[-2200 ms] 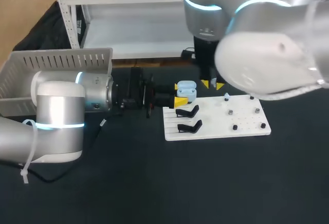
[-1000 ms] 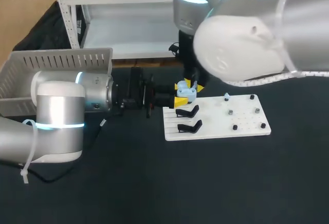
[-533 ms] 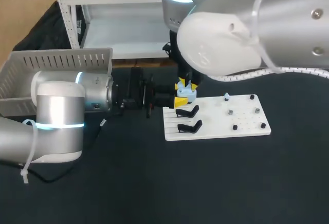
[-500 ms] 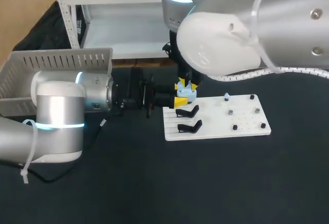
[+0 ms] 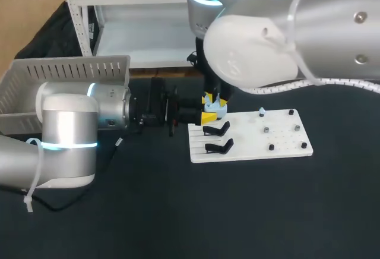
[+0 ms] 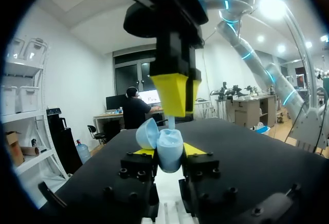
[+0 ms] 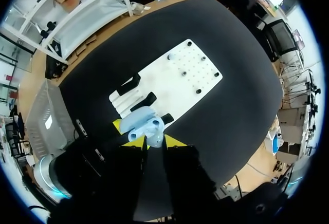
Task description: Pick up each earbud case from the left stands, insert the matching earbuds, close the lid, and place the case in the box.
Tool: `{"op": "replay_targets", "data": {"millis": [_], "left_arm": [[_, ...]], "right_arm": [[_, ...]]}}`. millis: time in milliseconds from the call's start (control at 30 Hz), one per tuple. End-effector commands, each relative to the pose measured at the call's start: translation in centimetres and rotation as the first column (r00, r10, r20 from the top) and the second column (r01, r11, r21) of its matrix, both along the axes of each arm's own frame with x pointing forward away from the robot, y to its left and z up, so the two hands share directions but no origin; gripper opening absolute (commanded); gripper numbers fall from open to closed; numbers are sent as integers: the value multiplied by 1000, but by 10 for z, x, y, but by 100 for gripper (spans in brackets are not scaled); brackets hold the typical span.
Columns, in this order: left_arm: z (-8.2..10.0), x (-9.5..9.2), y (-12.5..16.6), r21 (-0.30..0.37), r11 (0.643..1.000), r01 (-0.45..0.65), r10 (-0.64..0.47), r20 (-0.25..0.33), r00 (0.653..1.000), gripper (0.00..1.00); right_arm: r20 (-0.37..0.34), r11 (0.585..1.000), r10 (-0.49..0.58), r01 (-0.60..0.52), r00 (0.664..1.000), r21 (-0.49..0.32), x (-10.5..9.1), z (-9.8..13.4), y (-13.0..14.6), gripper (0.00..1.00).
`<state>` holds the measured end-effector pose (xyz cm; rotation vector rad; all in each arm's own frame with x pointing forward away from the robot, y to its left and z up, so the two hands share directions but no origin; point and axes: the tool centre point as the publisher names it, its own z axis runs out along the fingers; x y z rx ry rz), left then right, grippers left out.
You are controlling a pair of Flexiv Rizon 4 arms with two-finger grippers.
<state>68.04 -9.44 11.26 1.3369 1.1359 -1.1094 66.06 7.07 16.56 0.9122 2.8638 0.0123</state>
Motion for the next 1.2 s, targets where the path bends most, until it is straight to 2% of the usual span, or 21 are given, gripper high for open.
{"op": "replay_targets", "data": {"millis": [33, 733, 1033, 1100, 1133, 1200], "left_arm": [[0, 0, 0, -2, 1000, -2, 2, 1, 1000, 0], [0, 0, 0, -2, 1000, -2, 2, 1, 1000, 0], [0, 0, 0, -2, 1000, -2, 2, 1, 1000, 0], [0, 0, 0, -2, 1000, -2, 2, 1, 1000, 0], [0, 0, 0, -2, 1000, -2, 2, 1, 1000, 0], [0, 0, 0, -2, 1000, -2, 2, 1, 1000, 0]], "right_arm": [[-6, 1000, -1, 1, 1000, -3, 2, -1, 2, 0], [-20, 1000, -10, 10, 1000, -15, 9, -11, -4, 0], [-49, 1000, -10, 9, 999, -17, 9, -16, -2, 1], [-51, 1000, -10, 9, 999, -17, 9, -16, -2, 25], [-51, 1000, -10, 9, 999, -17, 8, -16, -2, 32], [-51, 1000, -9, 9, 999, -13, 7, -15, -2, 37]]}}
